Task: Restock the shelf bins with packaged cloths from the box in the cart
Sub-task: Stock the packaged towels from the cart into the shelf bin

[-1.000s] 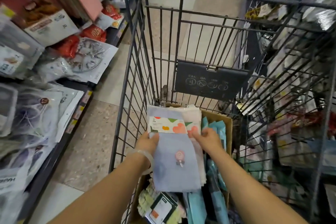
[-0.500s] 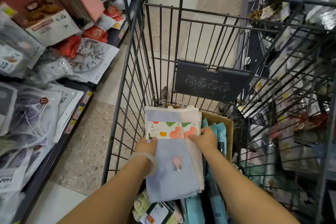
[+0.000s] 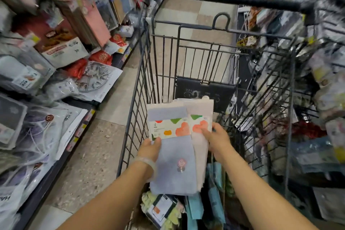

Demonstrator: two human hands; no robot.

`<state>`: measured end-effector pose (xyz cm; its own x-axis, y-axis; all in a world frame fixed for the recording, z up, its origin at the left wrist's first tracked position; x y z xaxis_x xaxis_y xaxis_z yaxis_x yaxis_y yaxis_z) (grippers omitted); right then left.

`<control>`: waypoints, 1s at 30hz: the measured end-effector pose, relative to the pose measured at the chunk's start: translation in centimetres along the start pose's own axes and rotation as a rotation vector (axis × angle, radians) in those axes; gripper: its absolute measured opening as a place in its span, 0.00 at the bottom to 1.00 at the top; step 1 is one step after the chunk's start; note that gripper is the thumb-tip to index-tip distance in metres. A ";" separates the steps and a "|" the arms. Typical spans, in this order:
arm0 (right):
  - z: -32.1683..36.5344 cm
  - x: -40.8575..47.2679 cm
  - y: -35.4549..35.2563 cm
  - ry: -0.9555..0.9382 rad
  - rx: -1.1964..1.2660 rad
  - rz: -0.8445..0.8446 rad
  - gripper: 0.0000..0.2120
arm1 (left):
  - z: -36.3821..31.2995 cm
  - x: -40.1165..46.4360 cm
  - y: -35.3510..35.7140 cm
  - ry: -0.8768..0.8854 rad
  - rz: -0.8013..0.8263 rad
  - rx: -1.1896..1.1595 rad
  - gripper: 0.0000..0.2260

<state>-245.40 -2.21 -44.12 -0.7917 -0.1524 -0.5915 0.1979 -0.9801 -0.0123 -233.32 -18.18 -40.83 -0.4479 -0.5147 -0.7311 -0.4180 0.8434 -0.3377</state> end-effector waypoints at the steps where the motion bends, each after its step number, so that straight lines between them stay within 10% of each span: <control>1: 0.5 -1.1 -0.3 -0.017 0.029 0.007 0.10 | -0.1 -1.0 -0.3 0.028 0.014 -0.013 0.14; 6: 1.6 -9.2 -2.1 -0.133 0.109 0.034 0.08 | 1.6 -5.1 -1.9 0.179 0.042 -0.032 0.23; 12: 2.0 -22.2 -4.1 -0.356 0.068 0.015 0.09 | 3.5 -17.9 -6.0 0.358 0.023 -0.038 0.10; 15: 2.2 -28.8 -5.2 -0.470 0.050 -0.008 0.02 | 5.6 -21.8 -8.0 0.456 0.024 -0.144 0.25; 26: 0.3 -46.0 -10.6 -0.627 0.187 -0.127 0.16 | 9.5 -36.5 -9.8 0.649 0.318 -0.351 0.12; 30: 1.8 -50.4 -14.2 -0.729 0.211 -0.189 0.04 | 9.1 -40.0 -9.8 0.709 0.344 -0.405 0.13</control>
<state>-209.34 19.16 -12.64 -0.9953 0.0460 0.0856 -0.0340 -0.9901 0.1364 -204.13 -4.42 -13.63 -0.9288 -0.3302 -0.1681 -0.3570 0.9190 0.1676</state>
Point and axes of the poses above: each hand's wrist, its own x-axis towards the middle knuckle, its own y-axis out of the palm, z = x × y, the point moved 1 cm from there along x, towards the middle knuckle, and after that the axes turned 5 degrees about x, right-handed, at the moved point
